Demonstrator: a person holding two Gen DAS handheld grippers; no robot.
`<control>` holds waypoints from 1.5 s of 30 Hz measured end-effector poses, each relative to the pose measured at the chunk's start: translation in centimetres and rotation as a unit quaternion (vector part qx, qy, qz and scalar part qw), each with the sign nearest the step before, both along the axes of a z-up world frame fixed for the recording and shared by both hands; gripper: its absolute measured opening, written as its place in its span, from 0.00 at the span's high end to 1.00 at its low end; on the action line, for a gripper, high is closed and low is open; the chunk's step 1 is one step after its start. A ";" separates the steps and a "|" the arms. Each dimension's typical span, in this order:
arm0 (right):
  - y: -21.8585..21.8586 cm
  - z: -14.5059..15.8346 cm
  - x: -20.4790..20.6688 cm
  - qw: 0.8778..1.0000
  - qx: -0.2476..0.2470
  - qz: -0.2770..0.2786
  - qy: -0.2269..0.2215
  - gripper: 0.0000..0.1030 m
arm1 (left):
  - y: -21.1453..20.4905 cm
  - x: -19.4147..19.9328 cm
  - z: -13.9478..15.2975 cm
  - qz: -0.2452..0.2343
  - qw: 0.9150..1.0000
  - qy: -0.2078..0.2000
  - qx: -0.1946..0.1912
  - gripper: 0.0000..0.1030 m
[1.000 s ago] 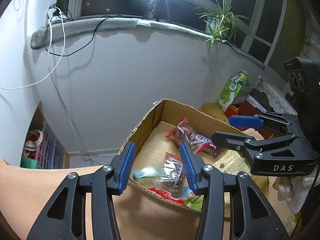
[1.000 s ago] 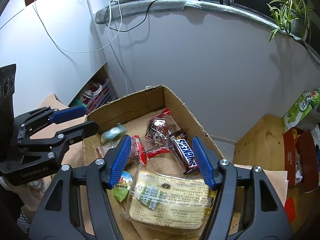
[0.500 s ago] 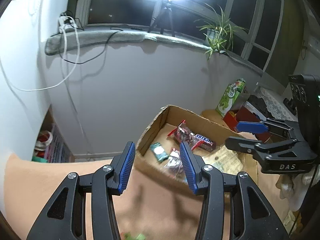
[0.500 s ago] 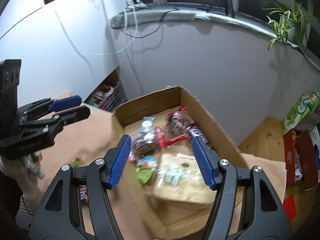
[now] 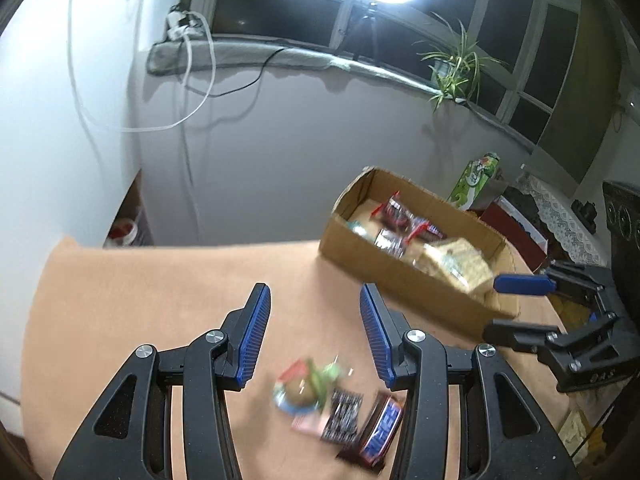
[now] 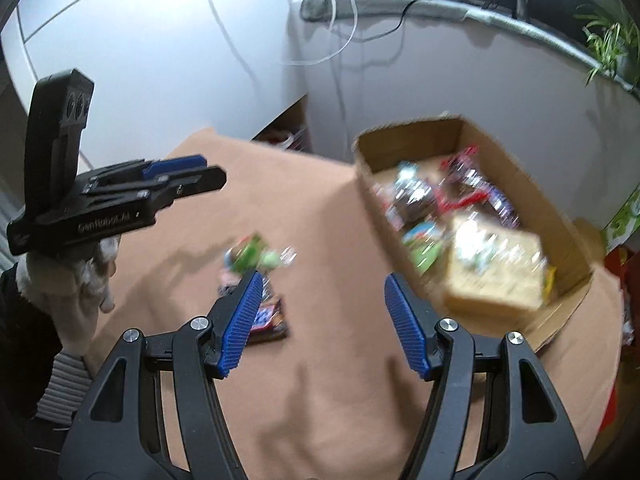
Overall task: Organize snacks
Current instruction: 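Move both grippers back over the remaining snacks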
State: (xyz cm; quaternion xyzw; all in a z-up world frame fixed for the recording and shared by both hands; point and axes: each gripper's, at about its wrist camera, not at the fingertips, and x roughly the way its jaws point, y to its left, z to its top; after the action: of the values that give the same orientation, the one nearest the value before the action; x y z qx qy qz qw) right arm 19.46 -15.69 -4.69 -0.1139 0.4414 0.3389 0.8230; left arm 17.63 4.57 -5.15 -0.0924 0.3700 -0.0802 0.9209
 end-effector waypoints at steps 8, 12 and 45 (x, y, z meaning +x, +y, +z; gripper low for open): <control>1.4 -4.2 -2.4 0.998 -0.015 -0.003 0.055 0.36 | 1.3 -2.9 -2.7 0.008 1.000 0.025 -0.013 0.56; 1.8 -5.9 -2.3 0.995 -0.004 -0.021 0.095 0.36 | 1.2 -4.0 -3.6 0.004 0.999 0.034 -0.015 0.56; 6.6 -8.7 -0.4 0.988 -0.025 -0.081 0.132 0.46 | -0.6 -1.5 -7.6 -0.055 0.996 0.072 0.023 0.72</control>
State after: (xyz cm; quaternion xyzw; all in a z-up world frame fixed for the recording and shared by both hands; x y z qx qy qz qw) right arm 19.03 -9.05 -13.39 -0.0523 0.5625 0.2723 0.7789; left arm 16.17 3.95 -12.71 -0.0560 0.4418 -0.1155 0.8879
